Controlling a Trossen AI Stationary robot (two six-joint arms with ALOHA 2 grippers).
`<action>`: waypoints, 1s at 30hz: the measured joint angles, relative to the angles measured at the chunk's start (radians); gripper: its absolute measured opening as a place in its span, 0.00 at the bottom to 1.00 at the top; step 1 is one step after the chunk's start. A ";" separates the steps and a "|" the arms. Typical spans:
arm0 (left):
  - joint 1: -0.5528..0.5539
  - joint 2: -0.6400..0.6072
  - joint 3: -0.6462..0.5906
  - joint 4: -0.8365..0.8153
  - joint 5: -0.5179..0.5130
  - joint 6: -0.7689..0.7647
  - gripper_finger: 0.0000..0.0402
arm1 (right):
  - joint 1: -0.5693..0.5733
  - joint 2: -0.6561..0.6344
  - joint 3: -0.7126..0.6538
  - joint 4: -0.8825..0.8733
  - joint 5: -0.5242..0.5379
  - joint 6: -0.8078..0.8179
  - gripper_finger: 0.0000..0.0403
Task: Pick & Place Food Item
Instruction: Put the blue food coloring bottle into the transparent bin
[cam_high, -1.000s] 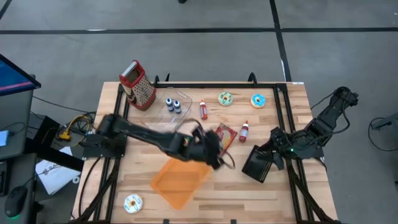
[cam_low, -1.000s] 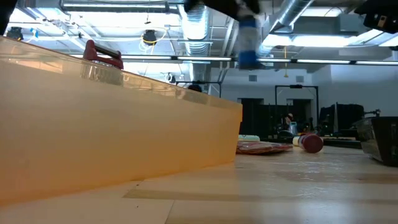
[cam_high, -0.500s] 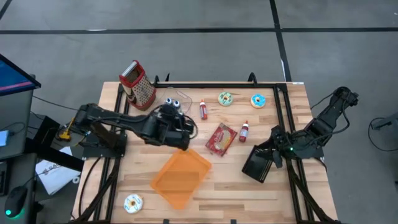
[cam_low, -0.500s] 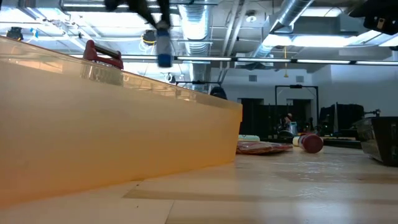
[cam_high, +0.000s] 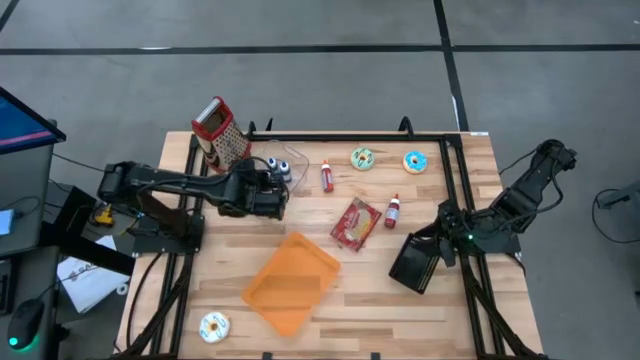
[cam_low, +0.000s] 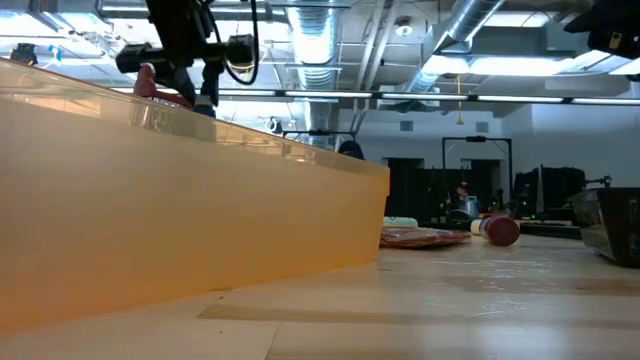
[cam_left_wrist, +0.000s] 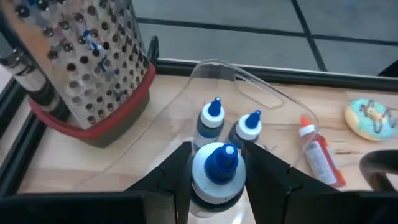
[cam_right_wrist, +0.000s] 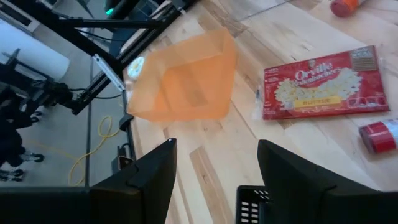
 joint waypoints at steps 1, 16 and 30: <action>0.016 0.000 -0.006 0.028 0.009 0.041 0.27 | -0.004 0.000 0.000 -0.003 0.000 0.003 0.54; 0.135 0.001 -0.149 0.373 0.058 0.280 0.27 | -0.056 0.001 0.000 -0.004 0.011 0.015 0.54; 0.166 0.002 -0.271 0.566 0.084 0.365 0.27 | -0.055 0.001 0.000 -0.004 0.024 0.045 0.54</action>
